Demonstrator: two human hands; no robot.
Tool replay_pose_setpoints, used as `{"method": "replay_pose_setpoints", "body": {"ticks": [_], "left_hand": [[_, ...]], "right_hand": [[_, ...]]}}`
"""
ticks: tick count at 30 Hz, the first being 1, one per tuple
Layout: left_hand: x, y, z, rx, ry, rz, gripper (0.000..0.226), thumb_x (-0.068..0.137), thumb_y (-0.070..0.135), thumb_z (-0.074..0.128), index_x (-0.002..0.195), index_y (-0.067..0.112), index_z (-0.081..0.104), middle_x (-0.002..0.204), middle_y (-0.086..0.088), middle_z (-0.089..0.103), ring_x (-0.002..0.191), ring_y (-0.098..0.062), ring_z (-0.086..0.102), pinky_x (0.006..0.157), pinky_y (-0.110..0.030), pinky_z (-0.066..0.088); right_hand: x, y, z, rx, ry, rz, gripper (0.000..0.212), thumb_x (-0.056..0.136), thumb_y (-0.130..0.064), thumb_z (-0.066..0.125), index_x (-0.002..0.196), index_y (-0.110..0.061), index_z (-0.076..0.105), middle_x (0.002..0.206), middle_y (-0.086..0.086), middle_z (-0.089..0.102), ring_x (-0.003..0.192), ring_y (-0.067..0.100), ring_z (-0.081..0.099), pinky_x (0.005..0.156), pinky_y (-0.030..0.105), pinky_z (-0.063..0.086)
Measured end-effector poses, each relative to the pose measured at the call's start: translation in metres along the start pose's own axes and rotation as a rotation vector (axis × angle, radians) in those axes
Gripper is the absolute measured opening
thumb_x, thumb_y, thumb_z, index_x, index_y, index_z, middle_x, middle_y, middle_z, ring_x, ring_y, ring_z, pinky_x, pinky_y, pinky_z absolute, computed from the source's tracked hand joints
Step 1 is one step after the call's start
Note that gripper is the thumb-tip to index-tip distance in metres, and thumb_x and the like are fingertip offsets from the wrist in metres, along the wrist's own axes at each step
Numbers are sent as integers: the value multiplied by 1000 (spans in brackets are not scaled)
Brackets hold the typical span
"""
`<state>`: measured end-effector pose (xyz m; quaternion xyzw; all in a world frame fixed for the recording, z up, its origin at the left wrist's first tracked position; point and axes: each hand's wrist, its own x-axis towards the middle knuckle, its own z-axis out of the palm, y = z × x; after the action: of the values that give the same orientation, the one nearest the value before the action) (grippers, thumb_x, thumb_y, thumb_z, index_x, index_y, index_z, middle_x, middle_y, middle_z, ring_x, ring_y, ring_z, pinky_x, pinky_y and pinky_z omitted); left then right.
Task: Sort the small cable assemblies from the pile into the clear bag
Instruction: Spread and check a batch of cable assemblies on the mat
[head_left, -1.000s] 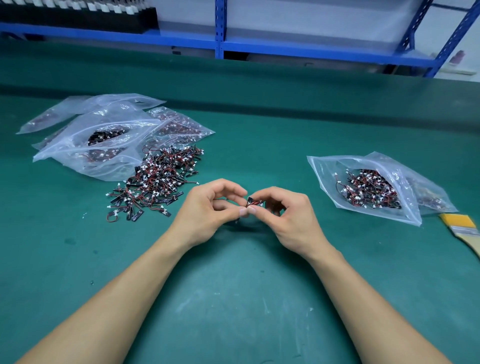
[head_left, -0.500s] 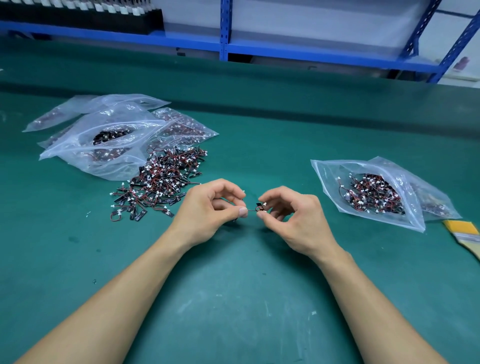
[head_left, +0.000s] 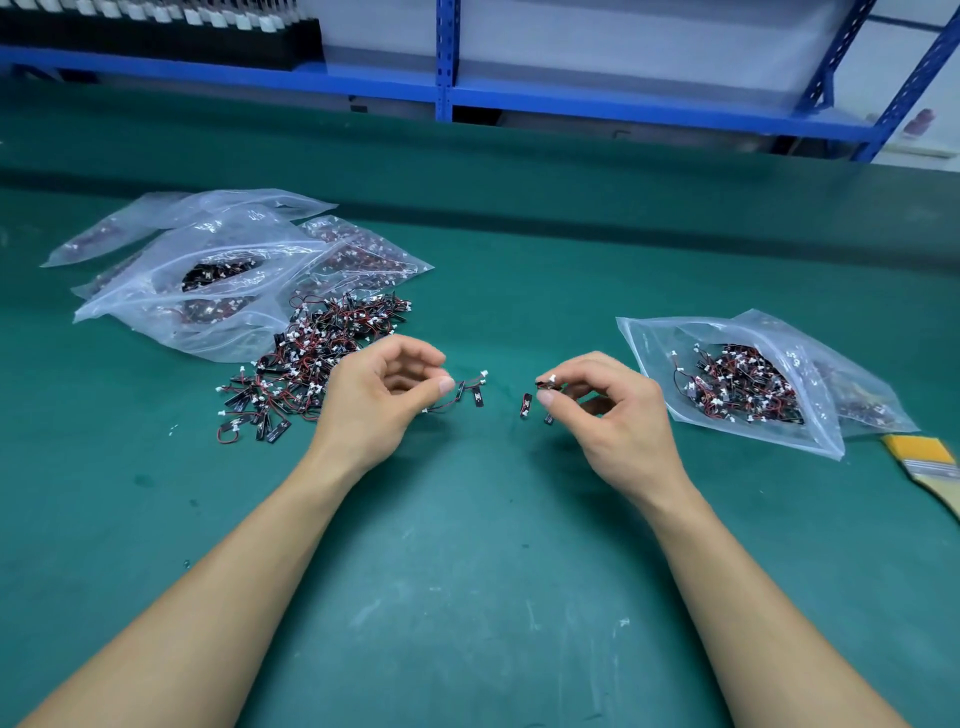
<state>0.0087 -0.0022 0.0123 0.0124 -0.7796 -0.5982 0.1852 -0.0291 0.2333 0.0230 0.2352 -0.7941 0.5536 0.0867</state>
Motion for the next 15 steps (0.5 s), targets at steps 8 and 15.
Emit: {"method": "replay_pose_setpoints", "body": {"ticks": [8, 15], "left_hand": [[14, -18, -2, 203, 128, -42, 24, 79, 7, 81, 87, 26, 68, 76, 10, 73, 64, -5, 67, 70, -18, 55], [16, -25, -4, 402, 49, 105, 25, 86, 2, 72, 102, 20, 73, 86, 16, 72, 81, 6, 68, 76, -5, 47]], "right_hand": [[3, 0, 1, 11, 53, 32, 22, 84, -6, 77, 83, -28, 74, 82, -4, 66, 68, 18, 55, 63, 17, 41], [6, 3, -6, 13, 139, 101, 28, 85, -8, 76, 82, -35, 71, 85, -10, 71, 66, 8, 53, 63, 15, 42]]}}
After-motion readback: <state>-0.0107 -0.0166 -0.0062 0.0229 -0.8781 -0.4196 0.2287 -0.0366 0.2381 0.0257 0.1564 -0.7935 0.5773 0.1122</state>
